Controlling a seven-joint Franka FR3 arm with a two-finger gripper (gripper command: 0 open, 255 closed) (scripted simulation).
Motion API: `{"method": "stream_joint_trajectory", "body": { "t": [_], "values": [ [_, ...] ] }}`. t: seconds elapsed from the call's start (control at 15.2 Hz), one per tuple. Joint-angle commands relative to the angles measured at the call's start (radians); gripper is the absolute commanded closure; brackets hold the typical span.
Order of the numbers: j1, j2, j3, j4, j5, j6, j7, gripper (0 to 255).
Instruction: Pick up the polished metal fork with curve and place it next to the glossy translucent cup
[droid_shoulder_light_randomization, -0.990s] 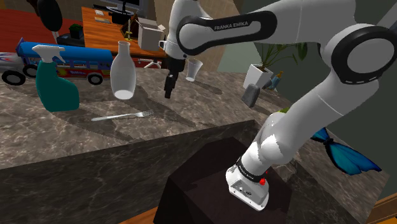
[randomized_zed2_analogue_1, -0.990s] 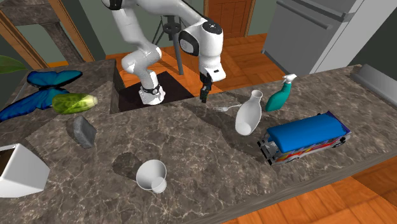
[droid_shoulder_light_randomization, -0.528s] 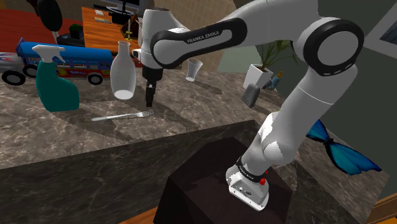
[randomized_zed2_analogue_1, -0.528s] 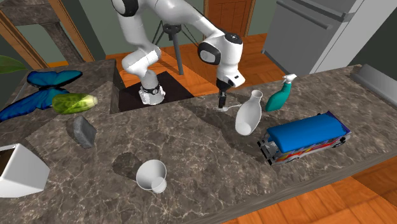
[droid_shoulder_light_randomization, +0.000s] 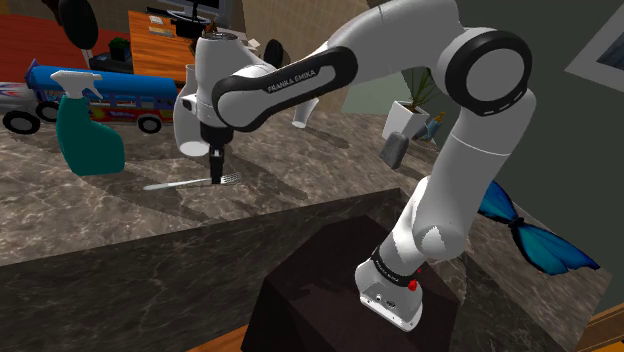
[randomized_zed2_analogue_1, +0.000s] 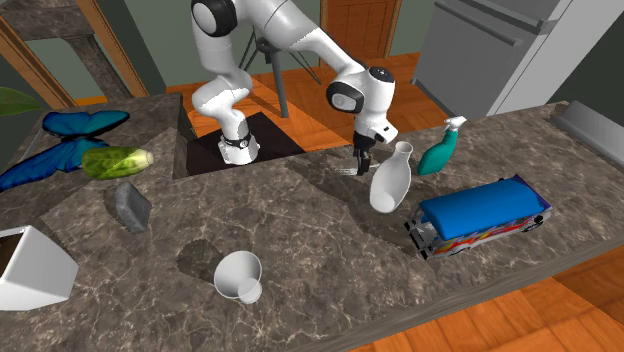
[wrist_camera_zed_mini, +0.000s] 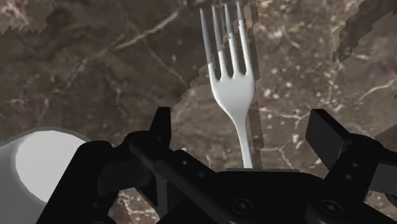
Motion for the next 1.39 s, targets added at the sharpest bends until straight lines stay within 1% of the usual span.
{"method": "stream_joint_trajectory", "body": {
  "t": [0.0, 0.13, 0.66, 0.73, 1.32],
  "values": [
    [0.001, 0.013, 0.0, -0.011, -0.005, 0.024, 0.004, 0],
    [0.002, 0.032, -0.002, -0.024, -0.011, 0.056, 0.008, 0],
    [0.002, 0.032, -0.002, -0.024, -0.011, 0.056, 0.008, 0],
    [0.002, 0.032, -0.002, -0.024, -0.011, 0.056, 0.008, 255],
    [0.001, 0.032, -0.002, -0.024, -0.011, 0.056, 0.008, 255]
  ]
}}
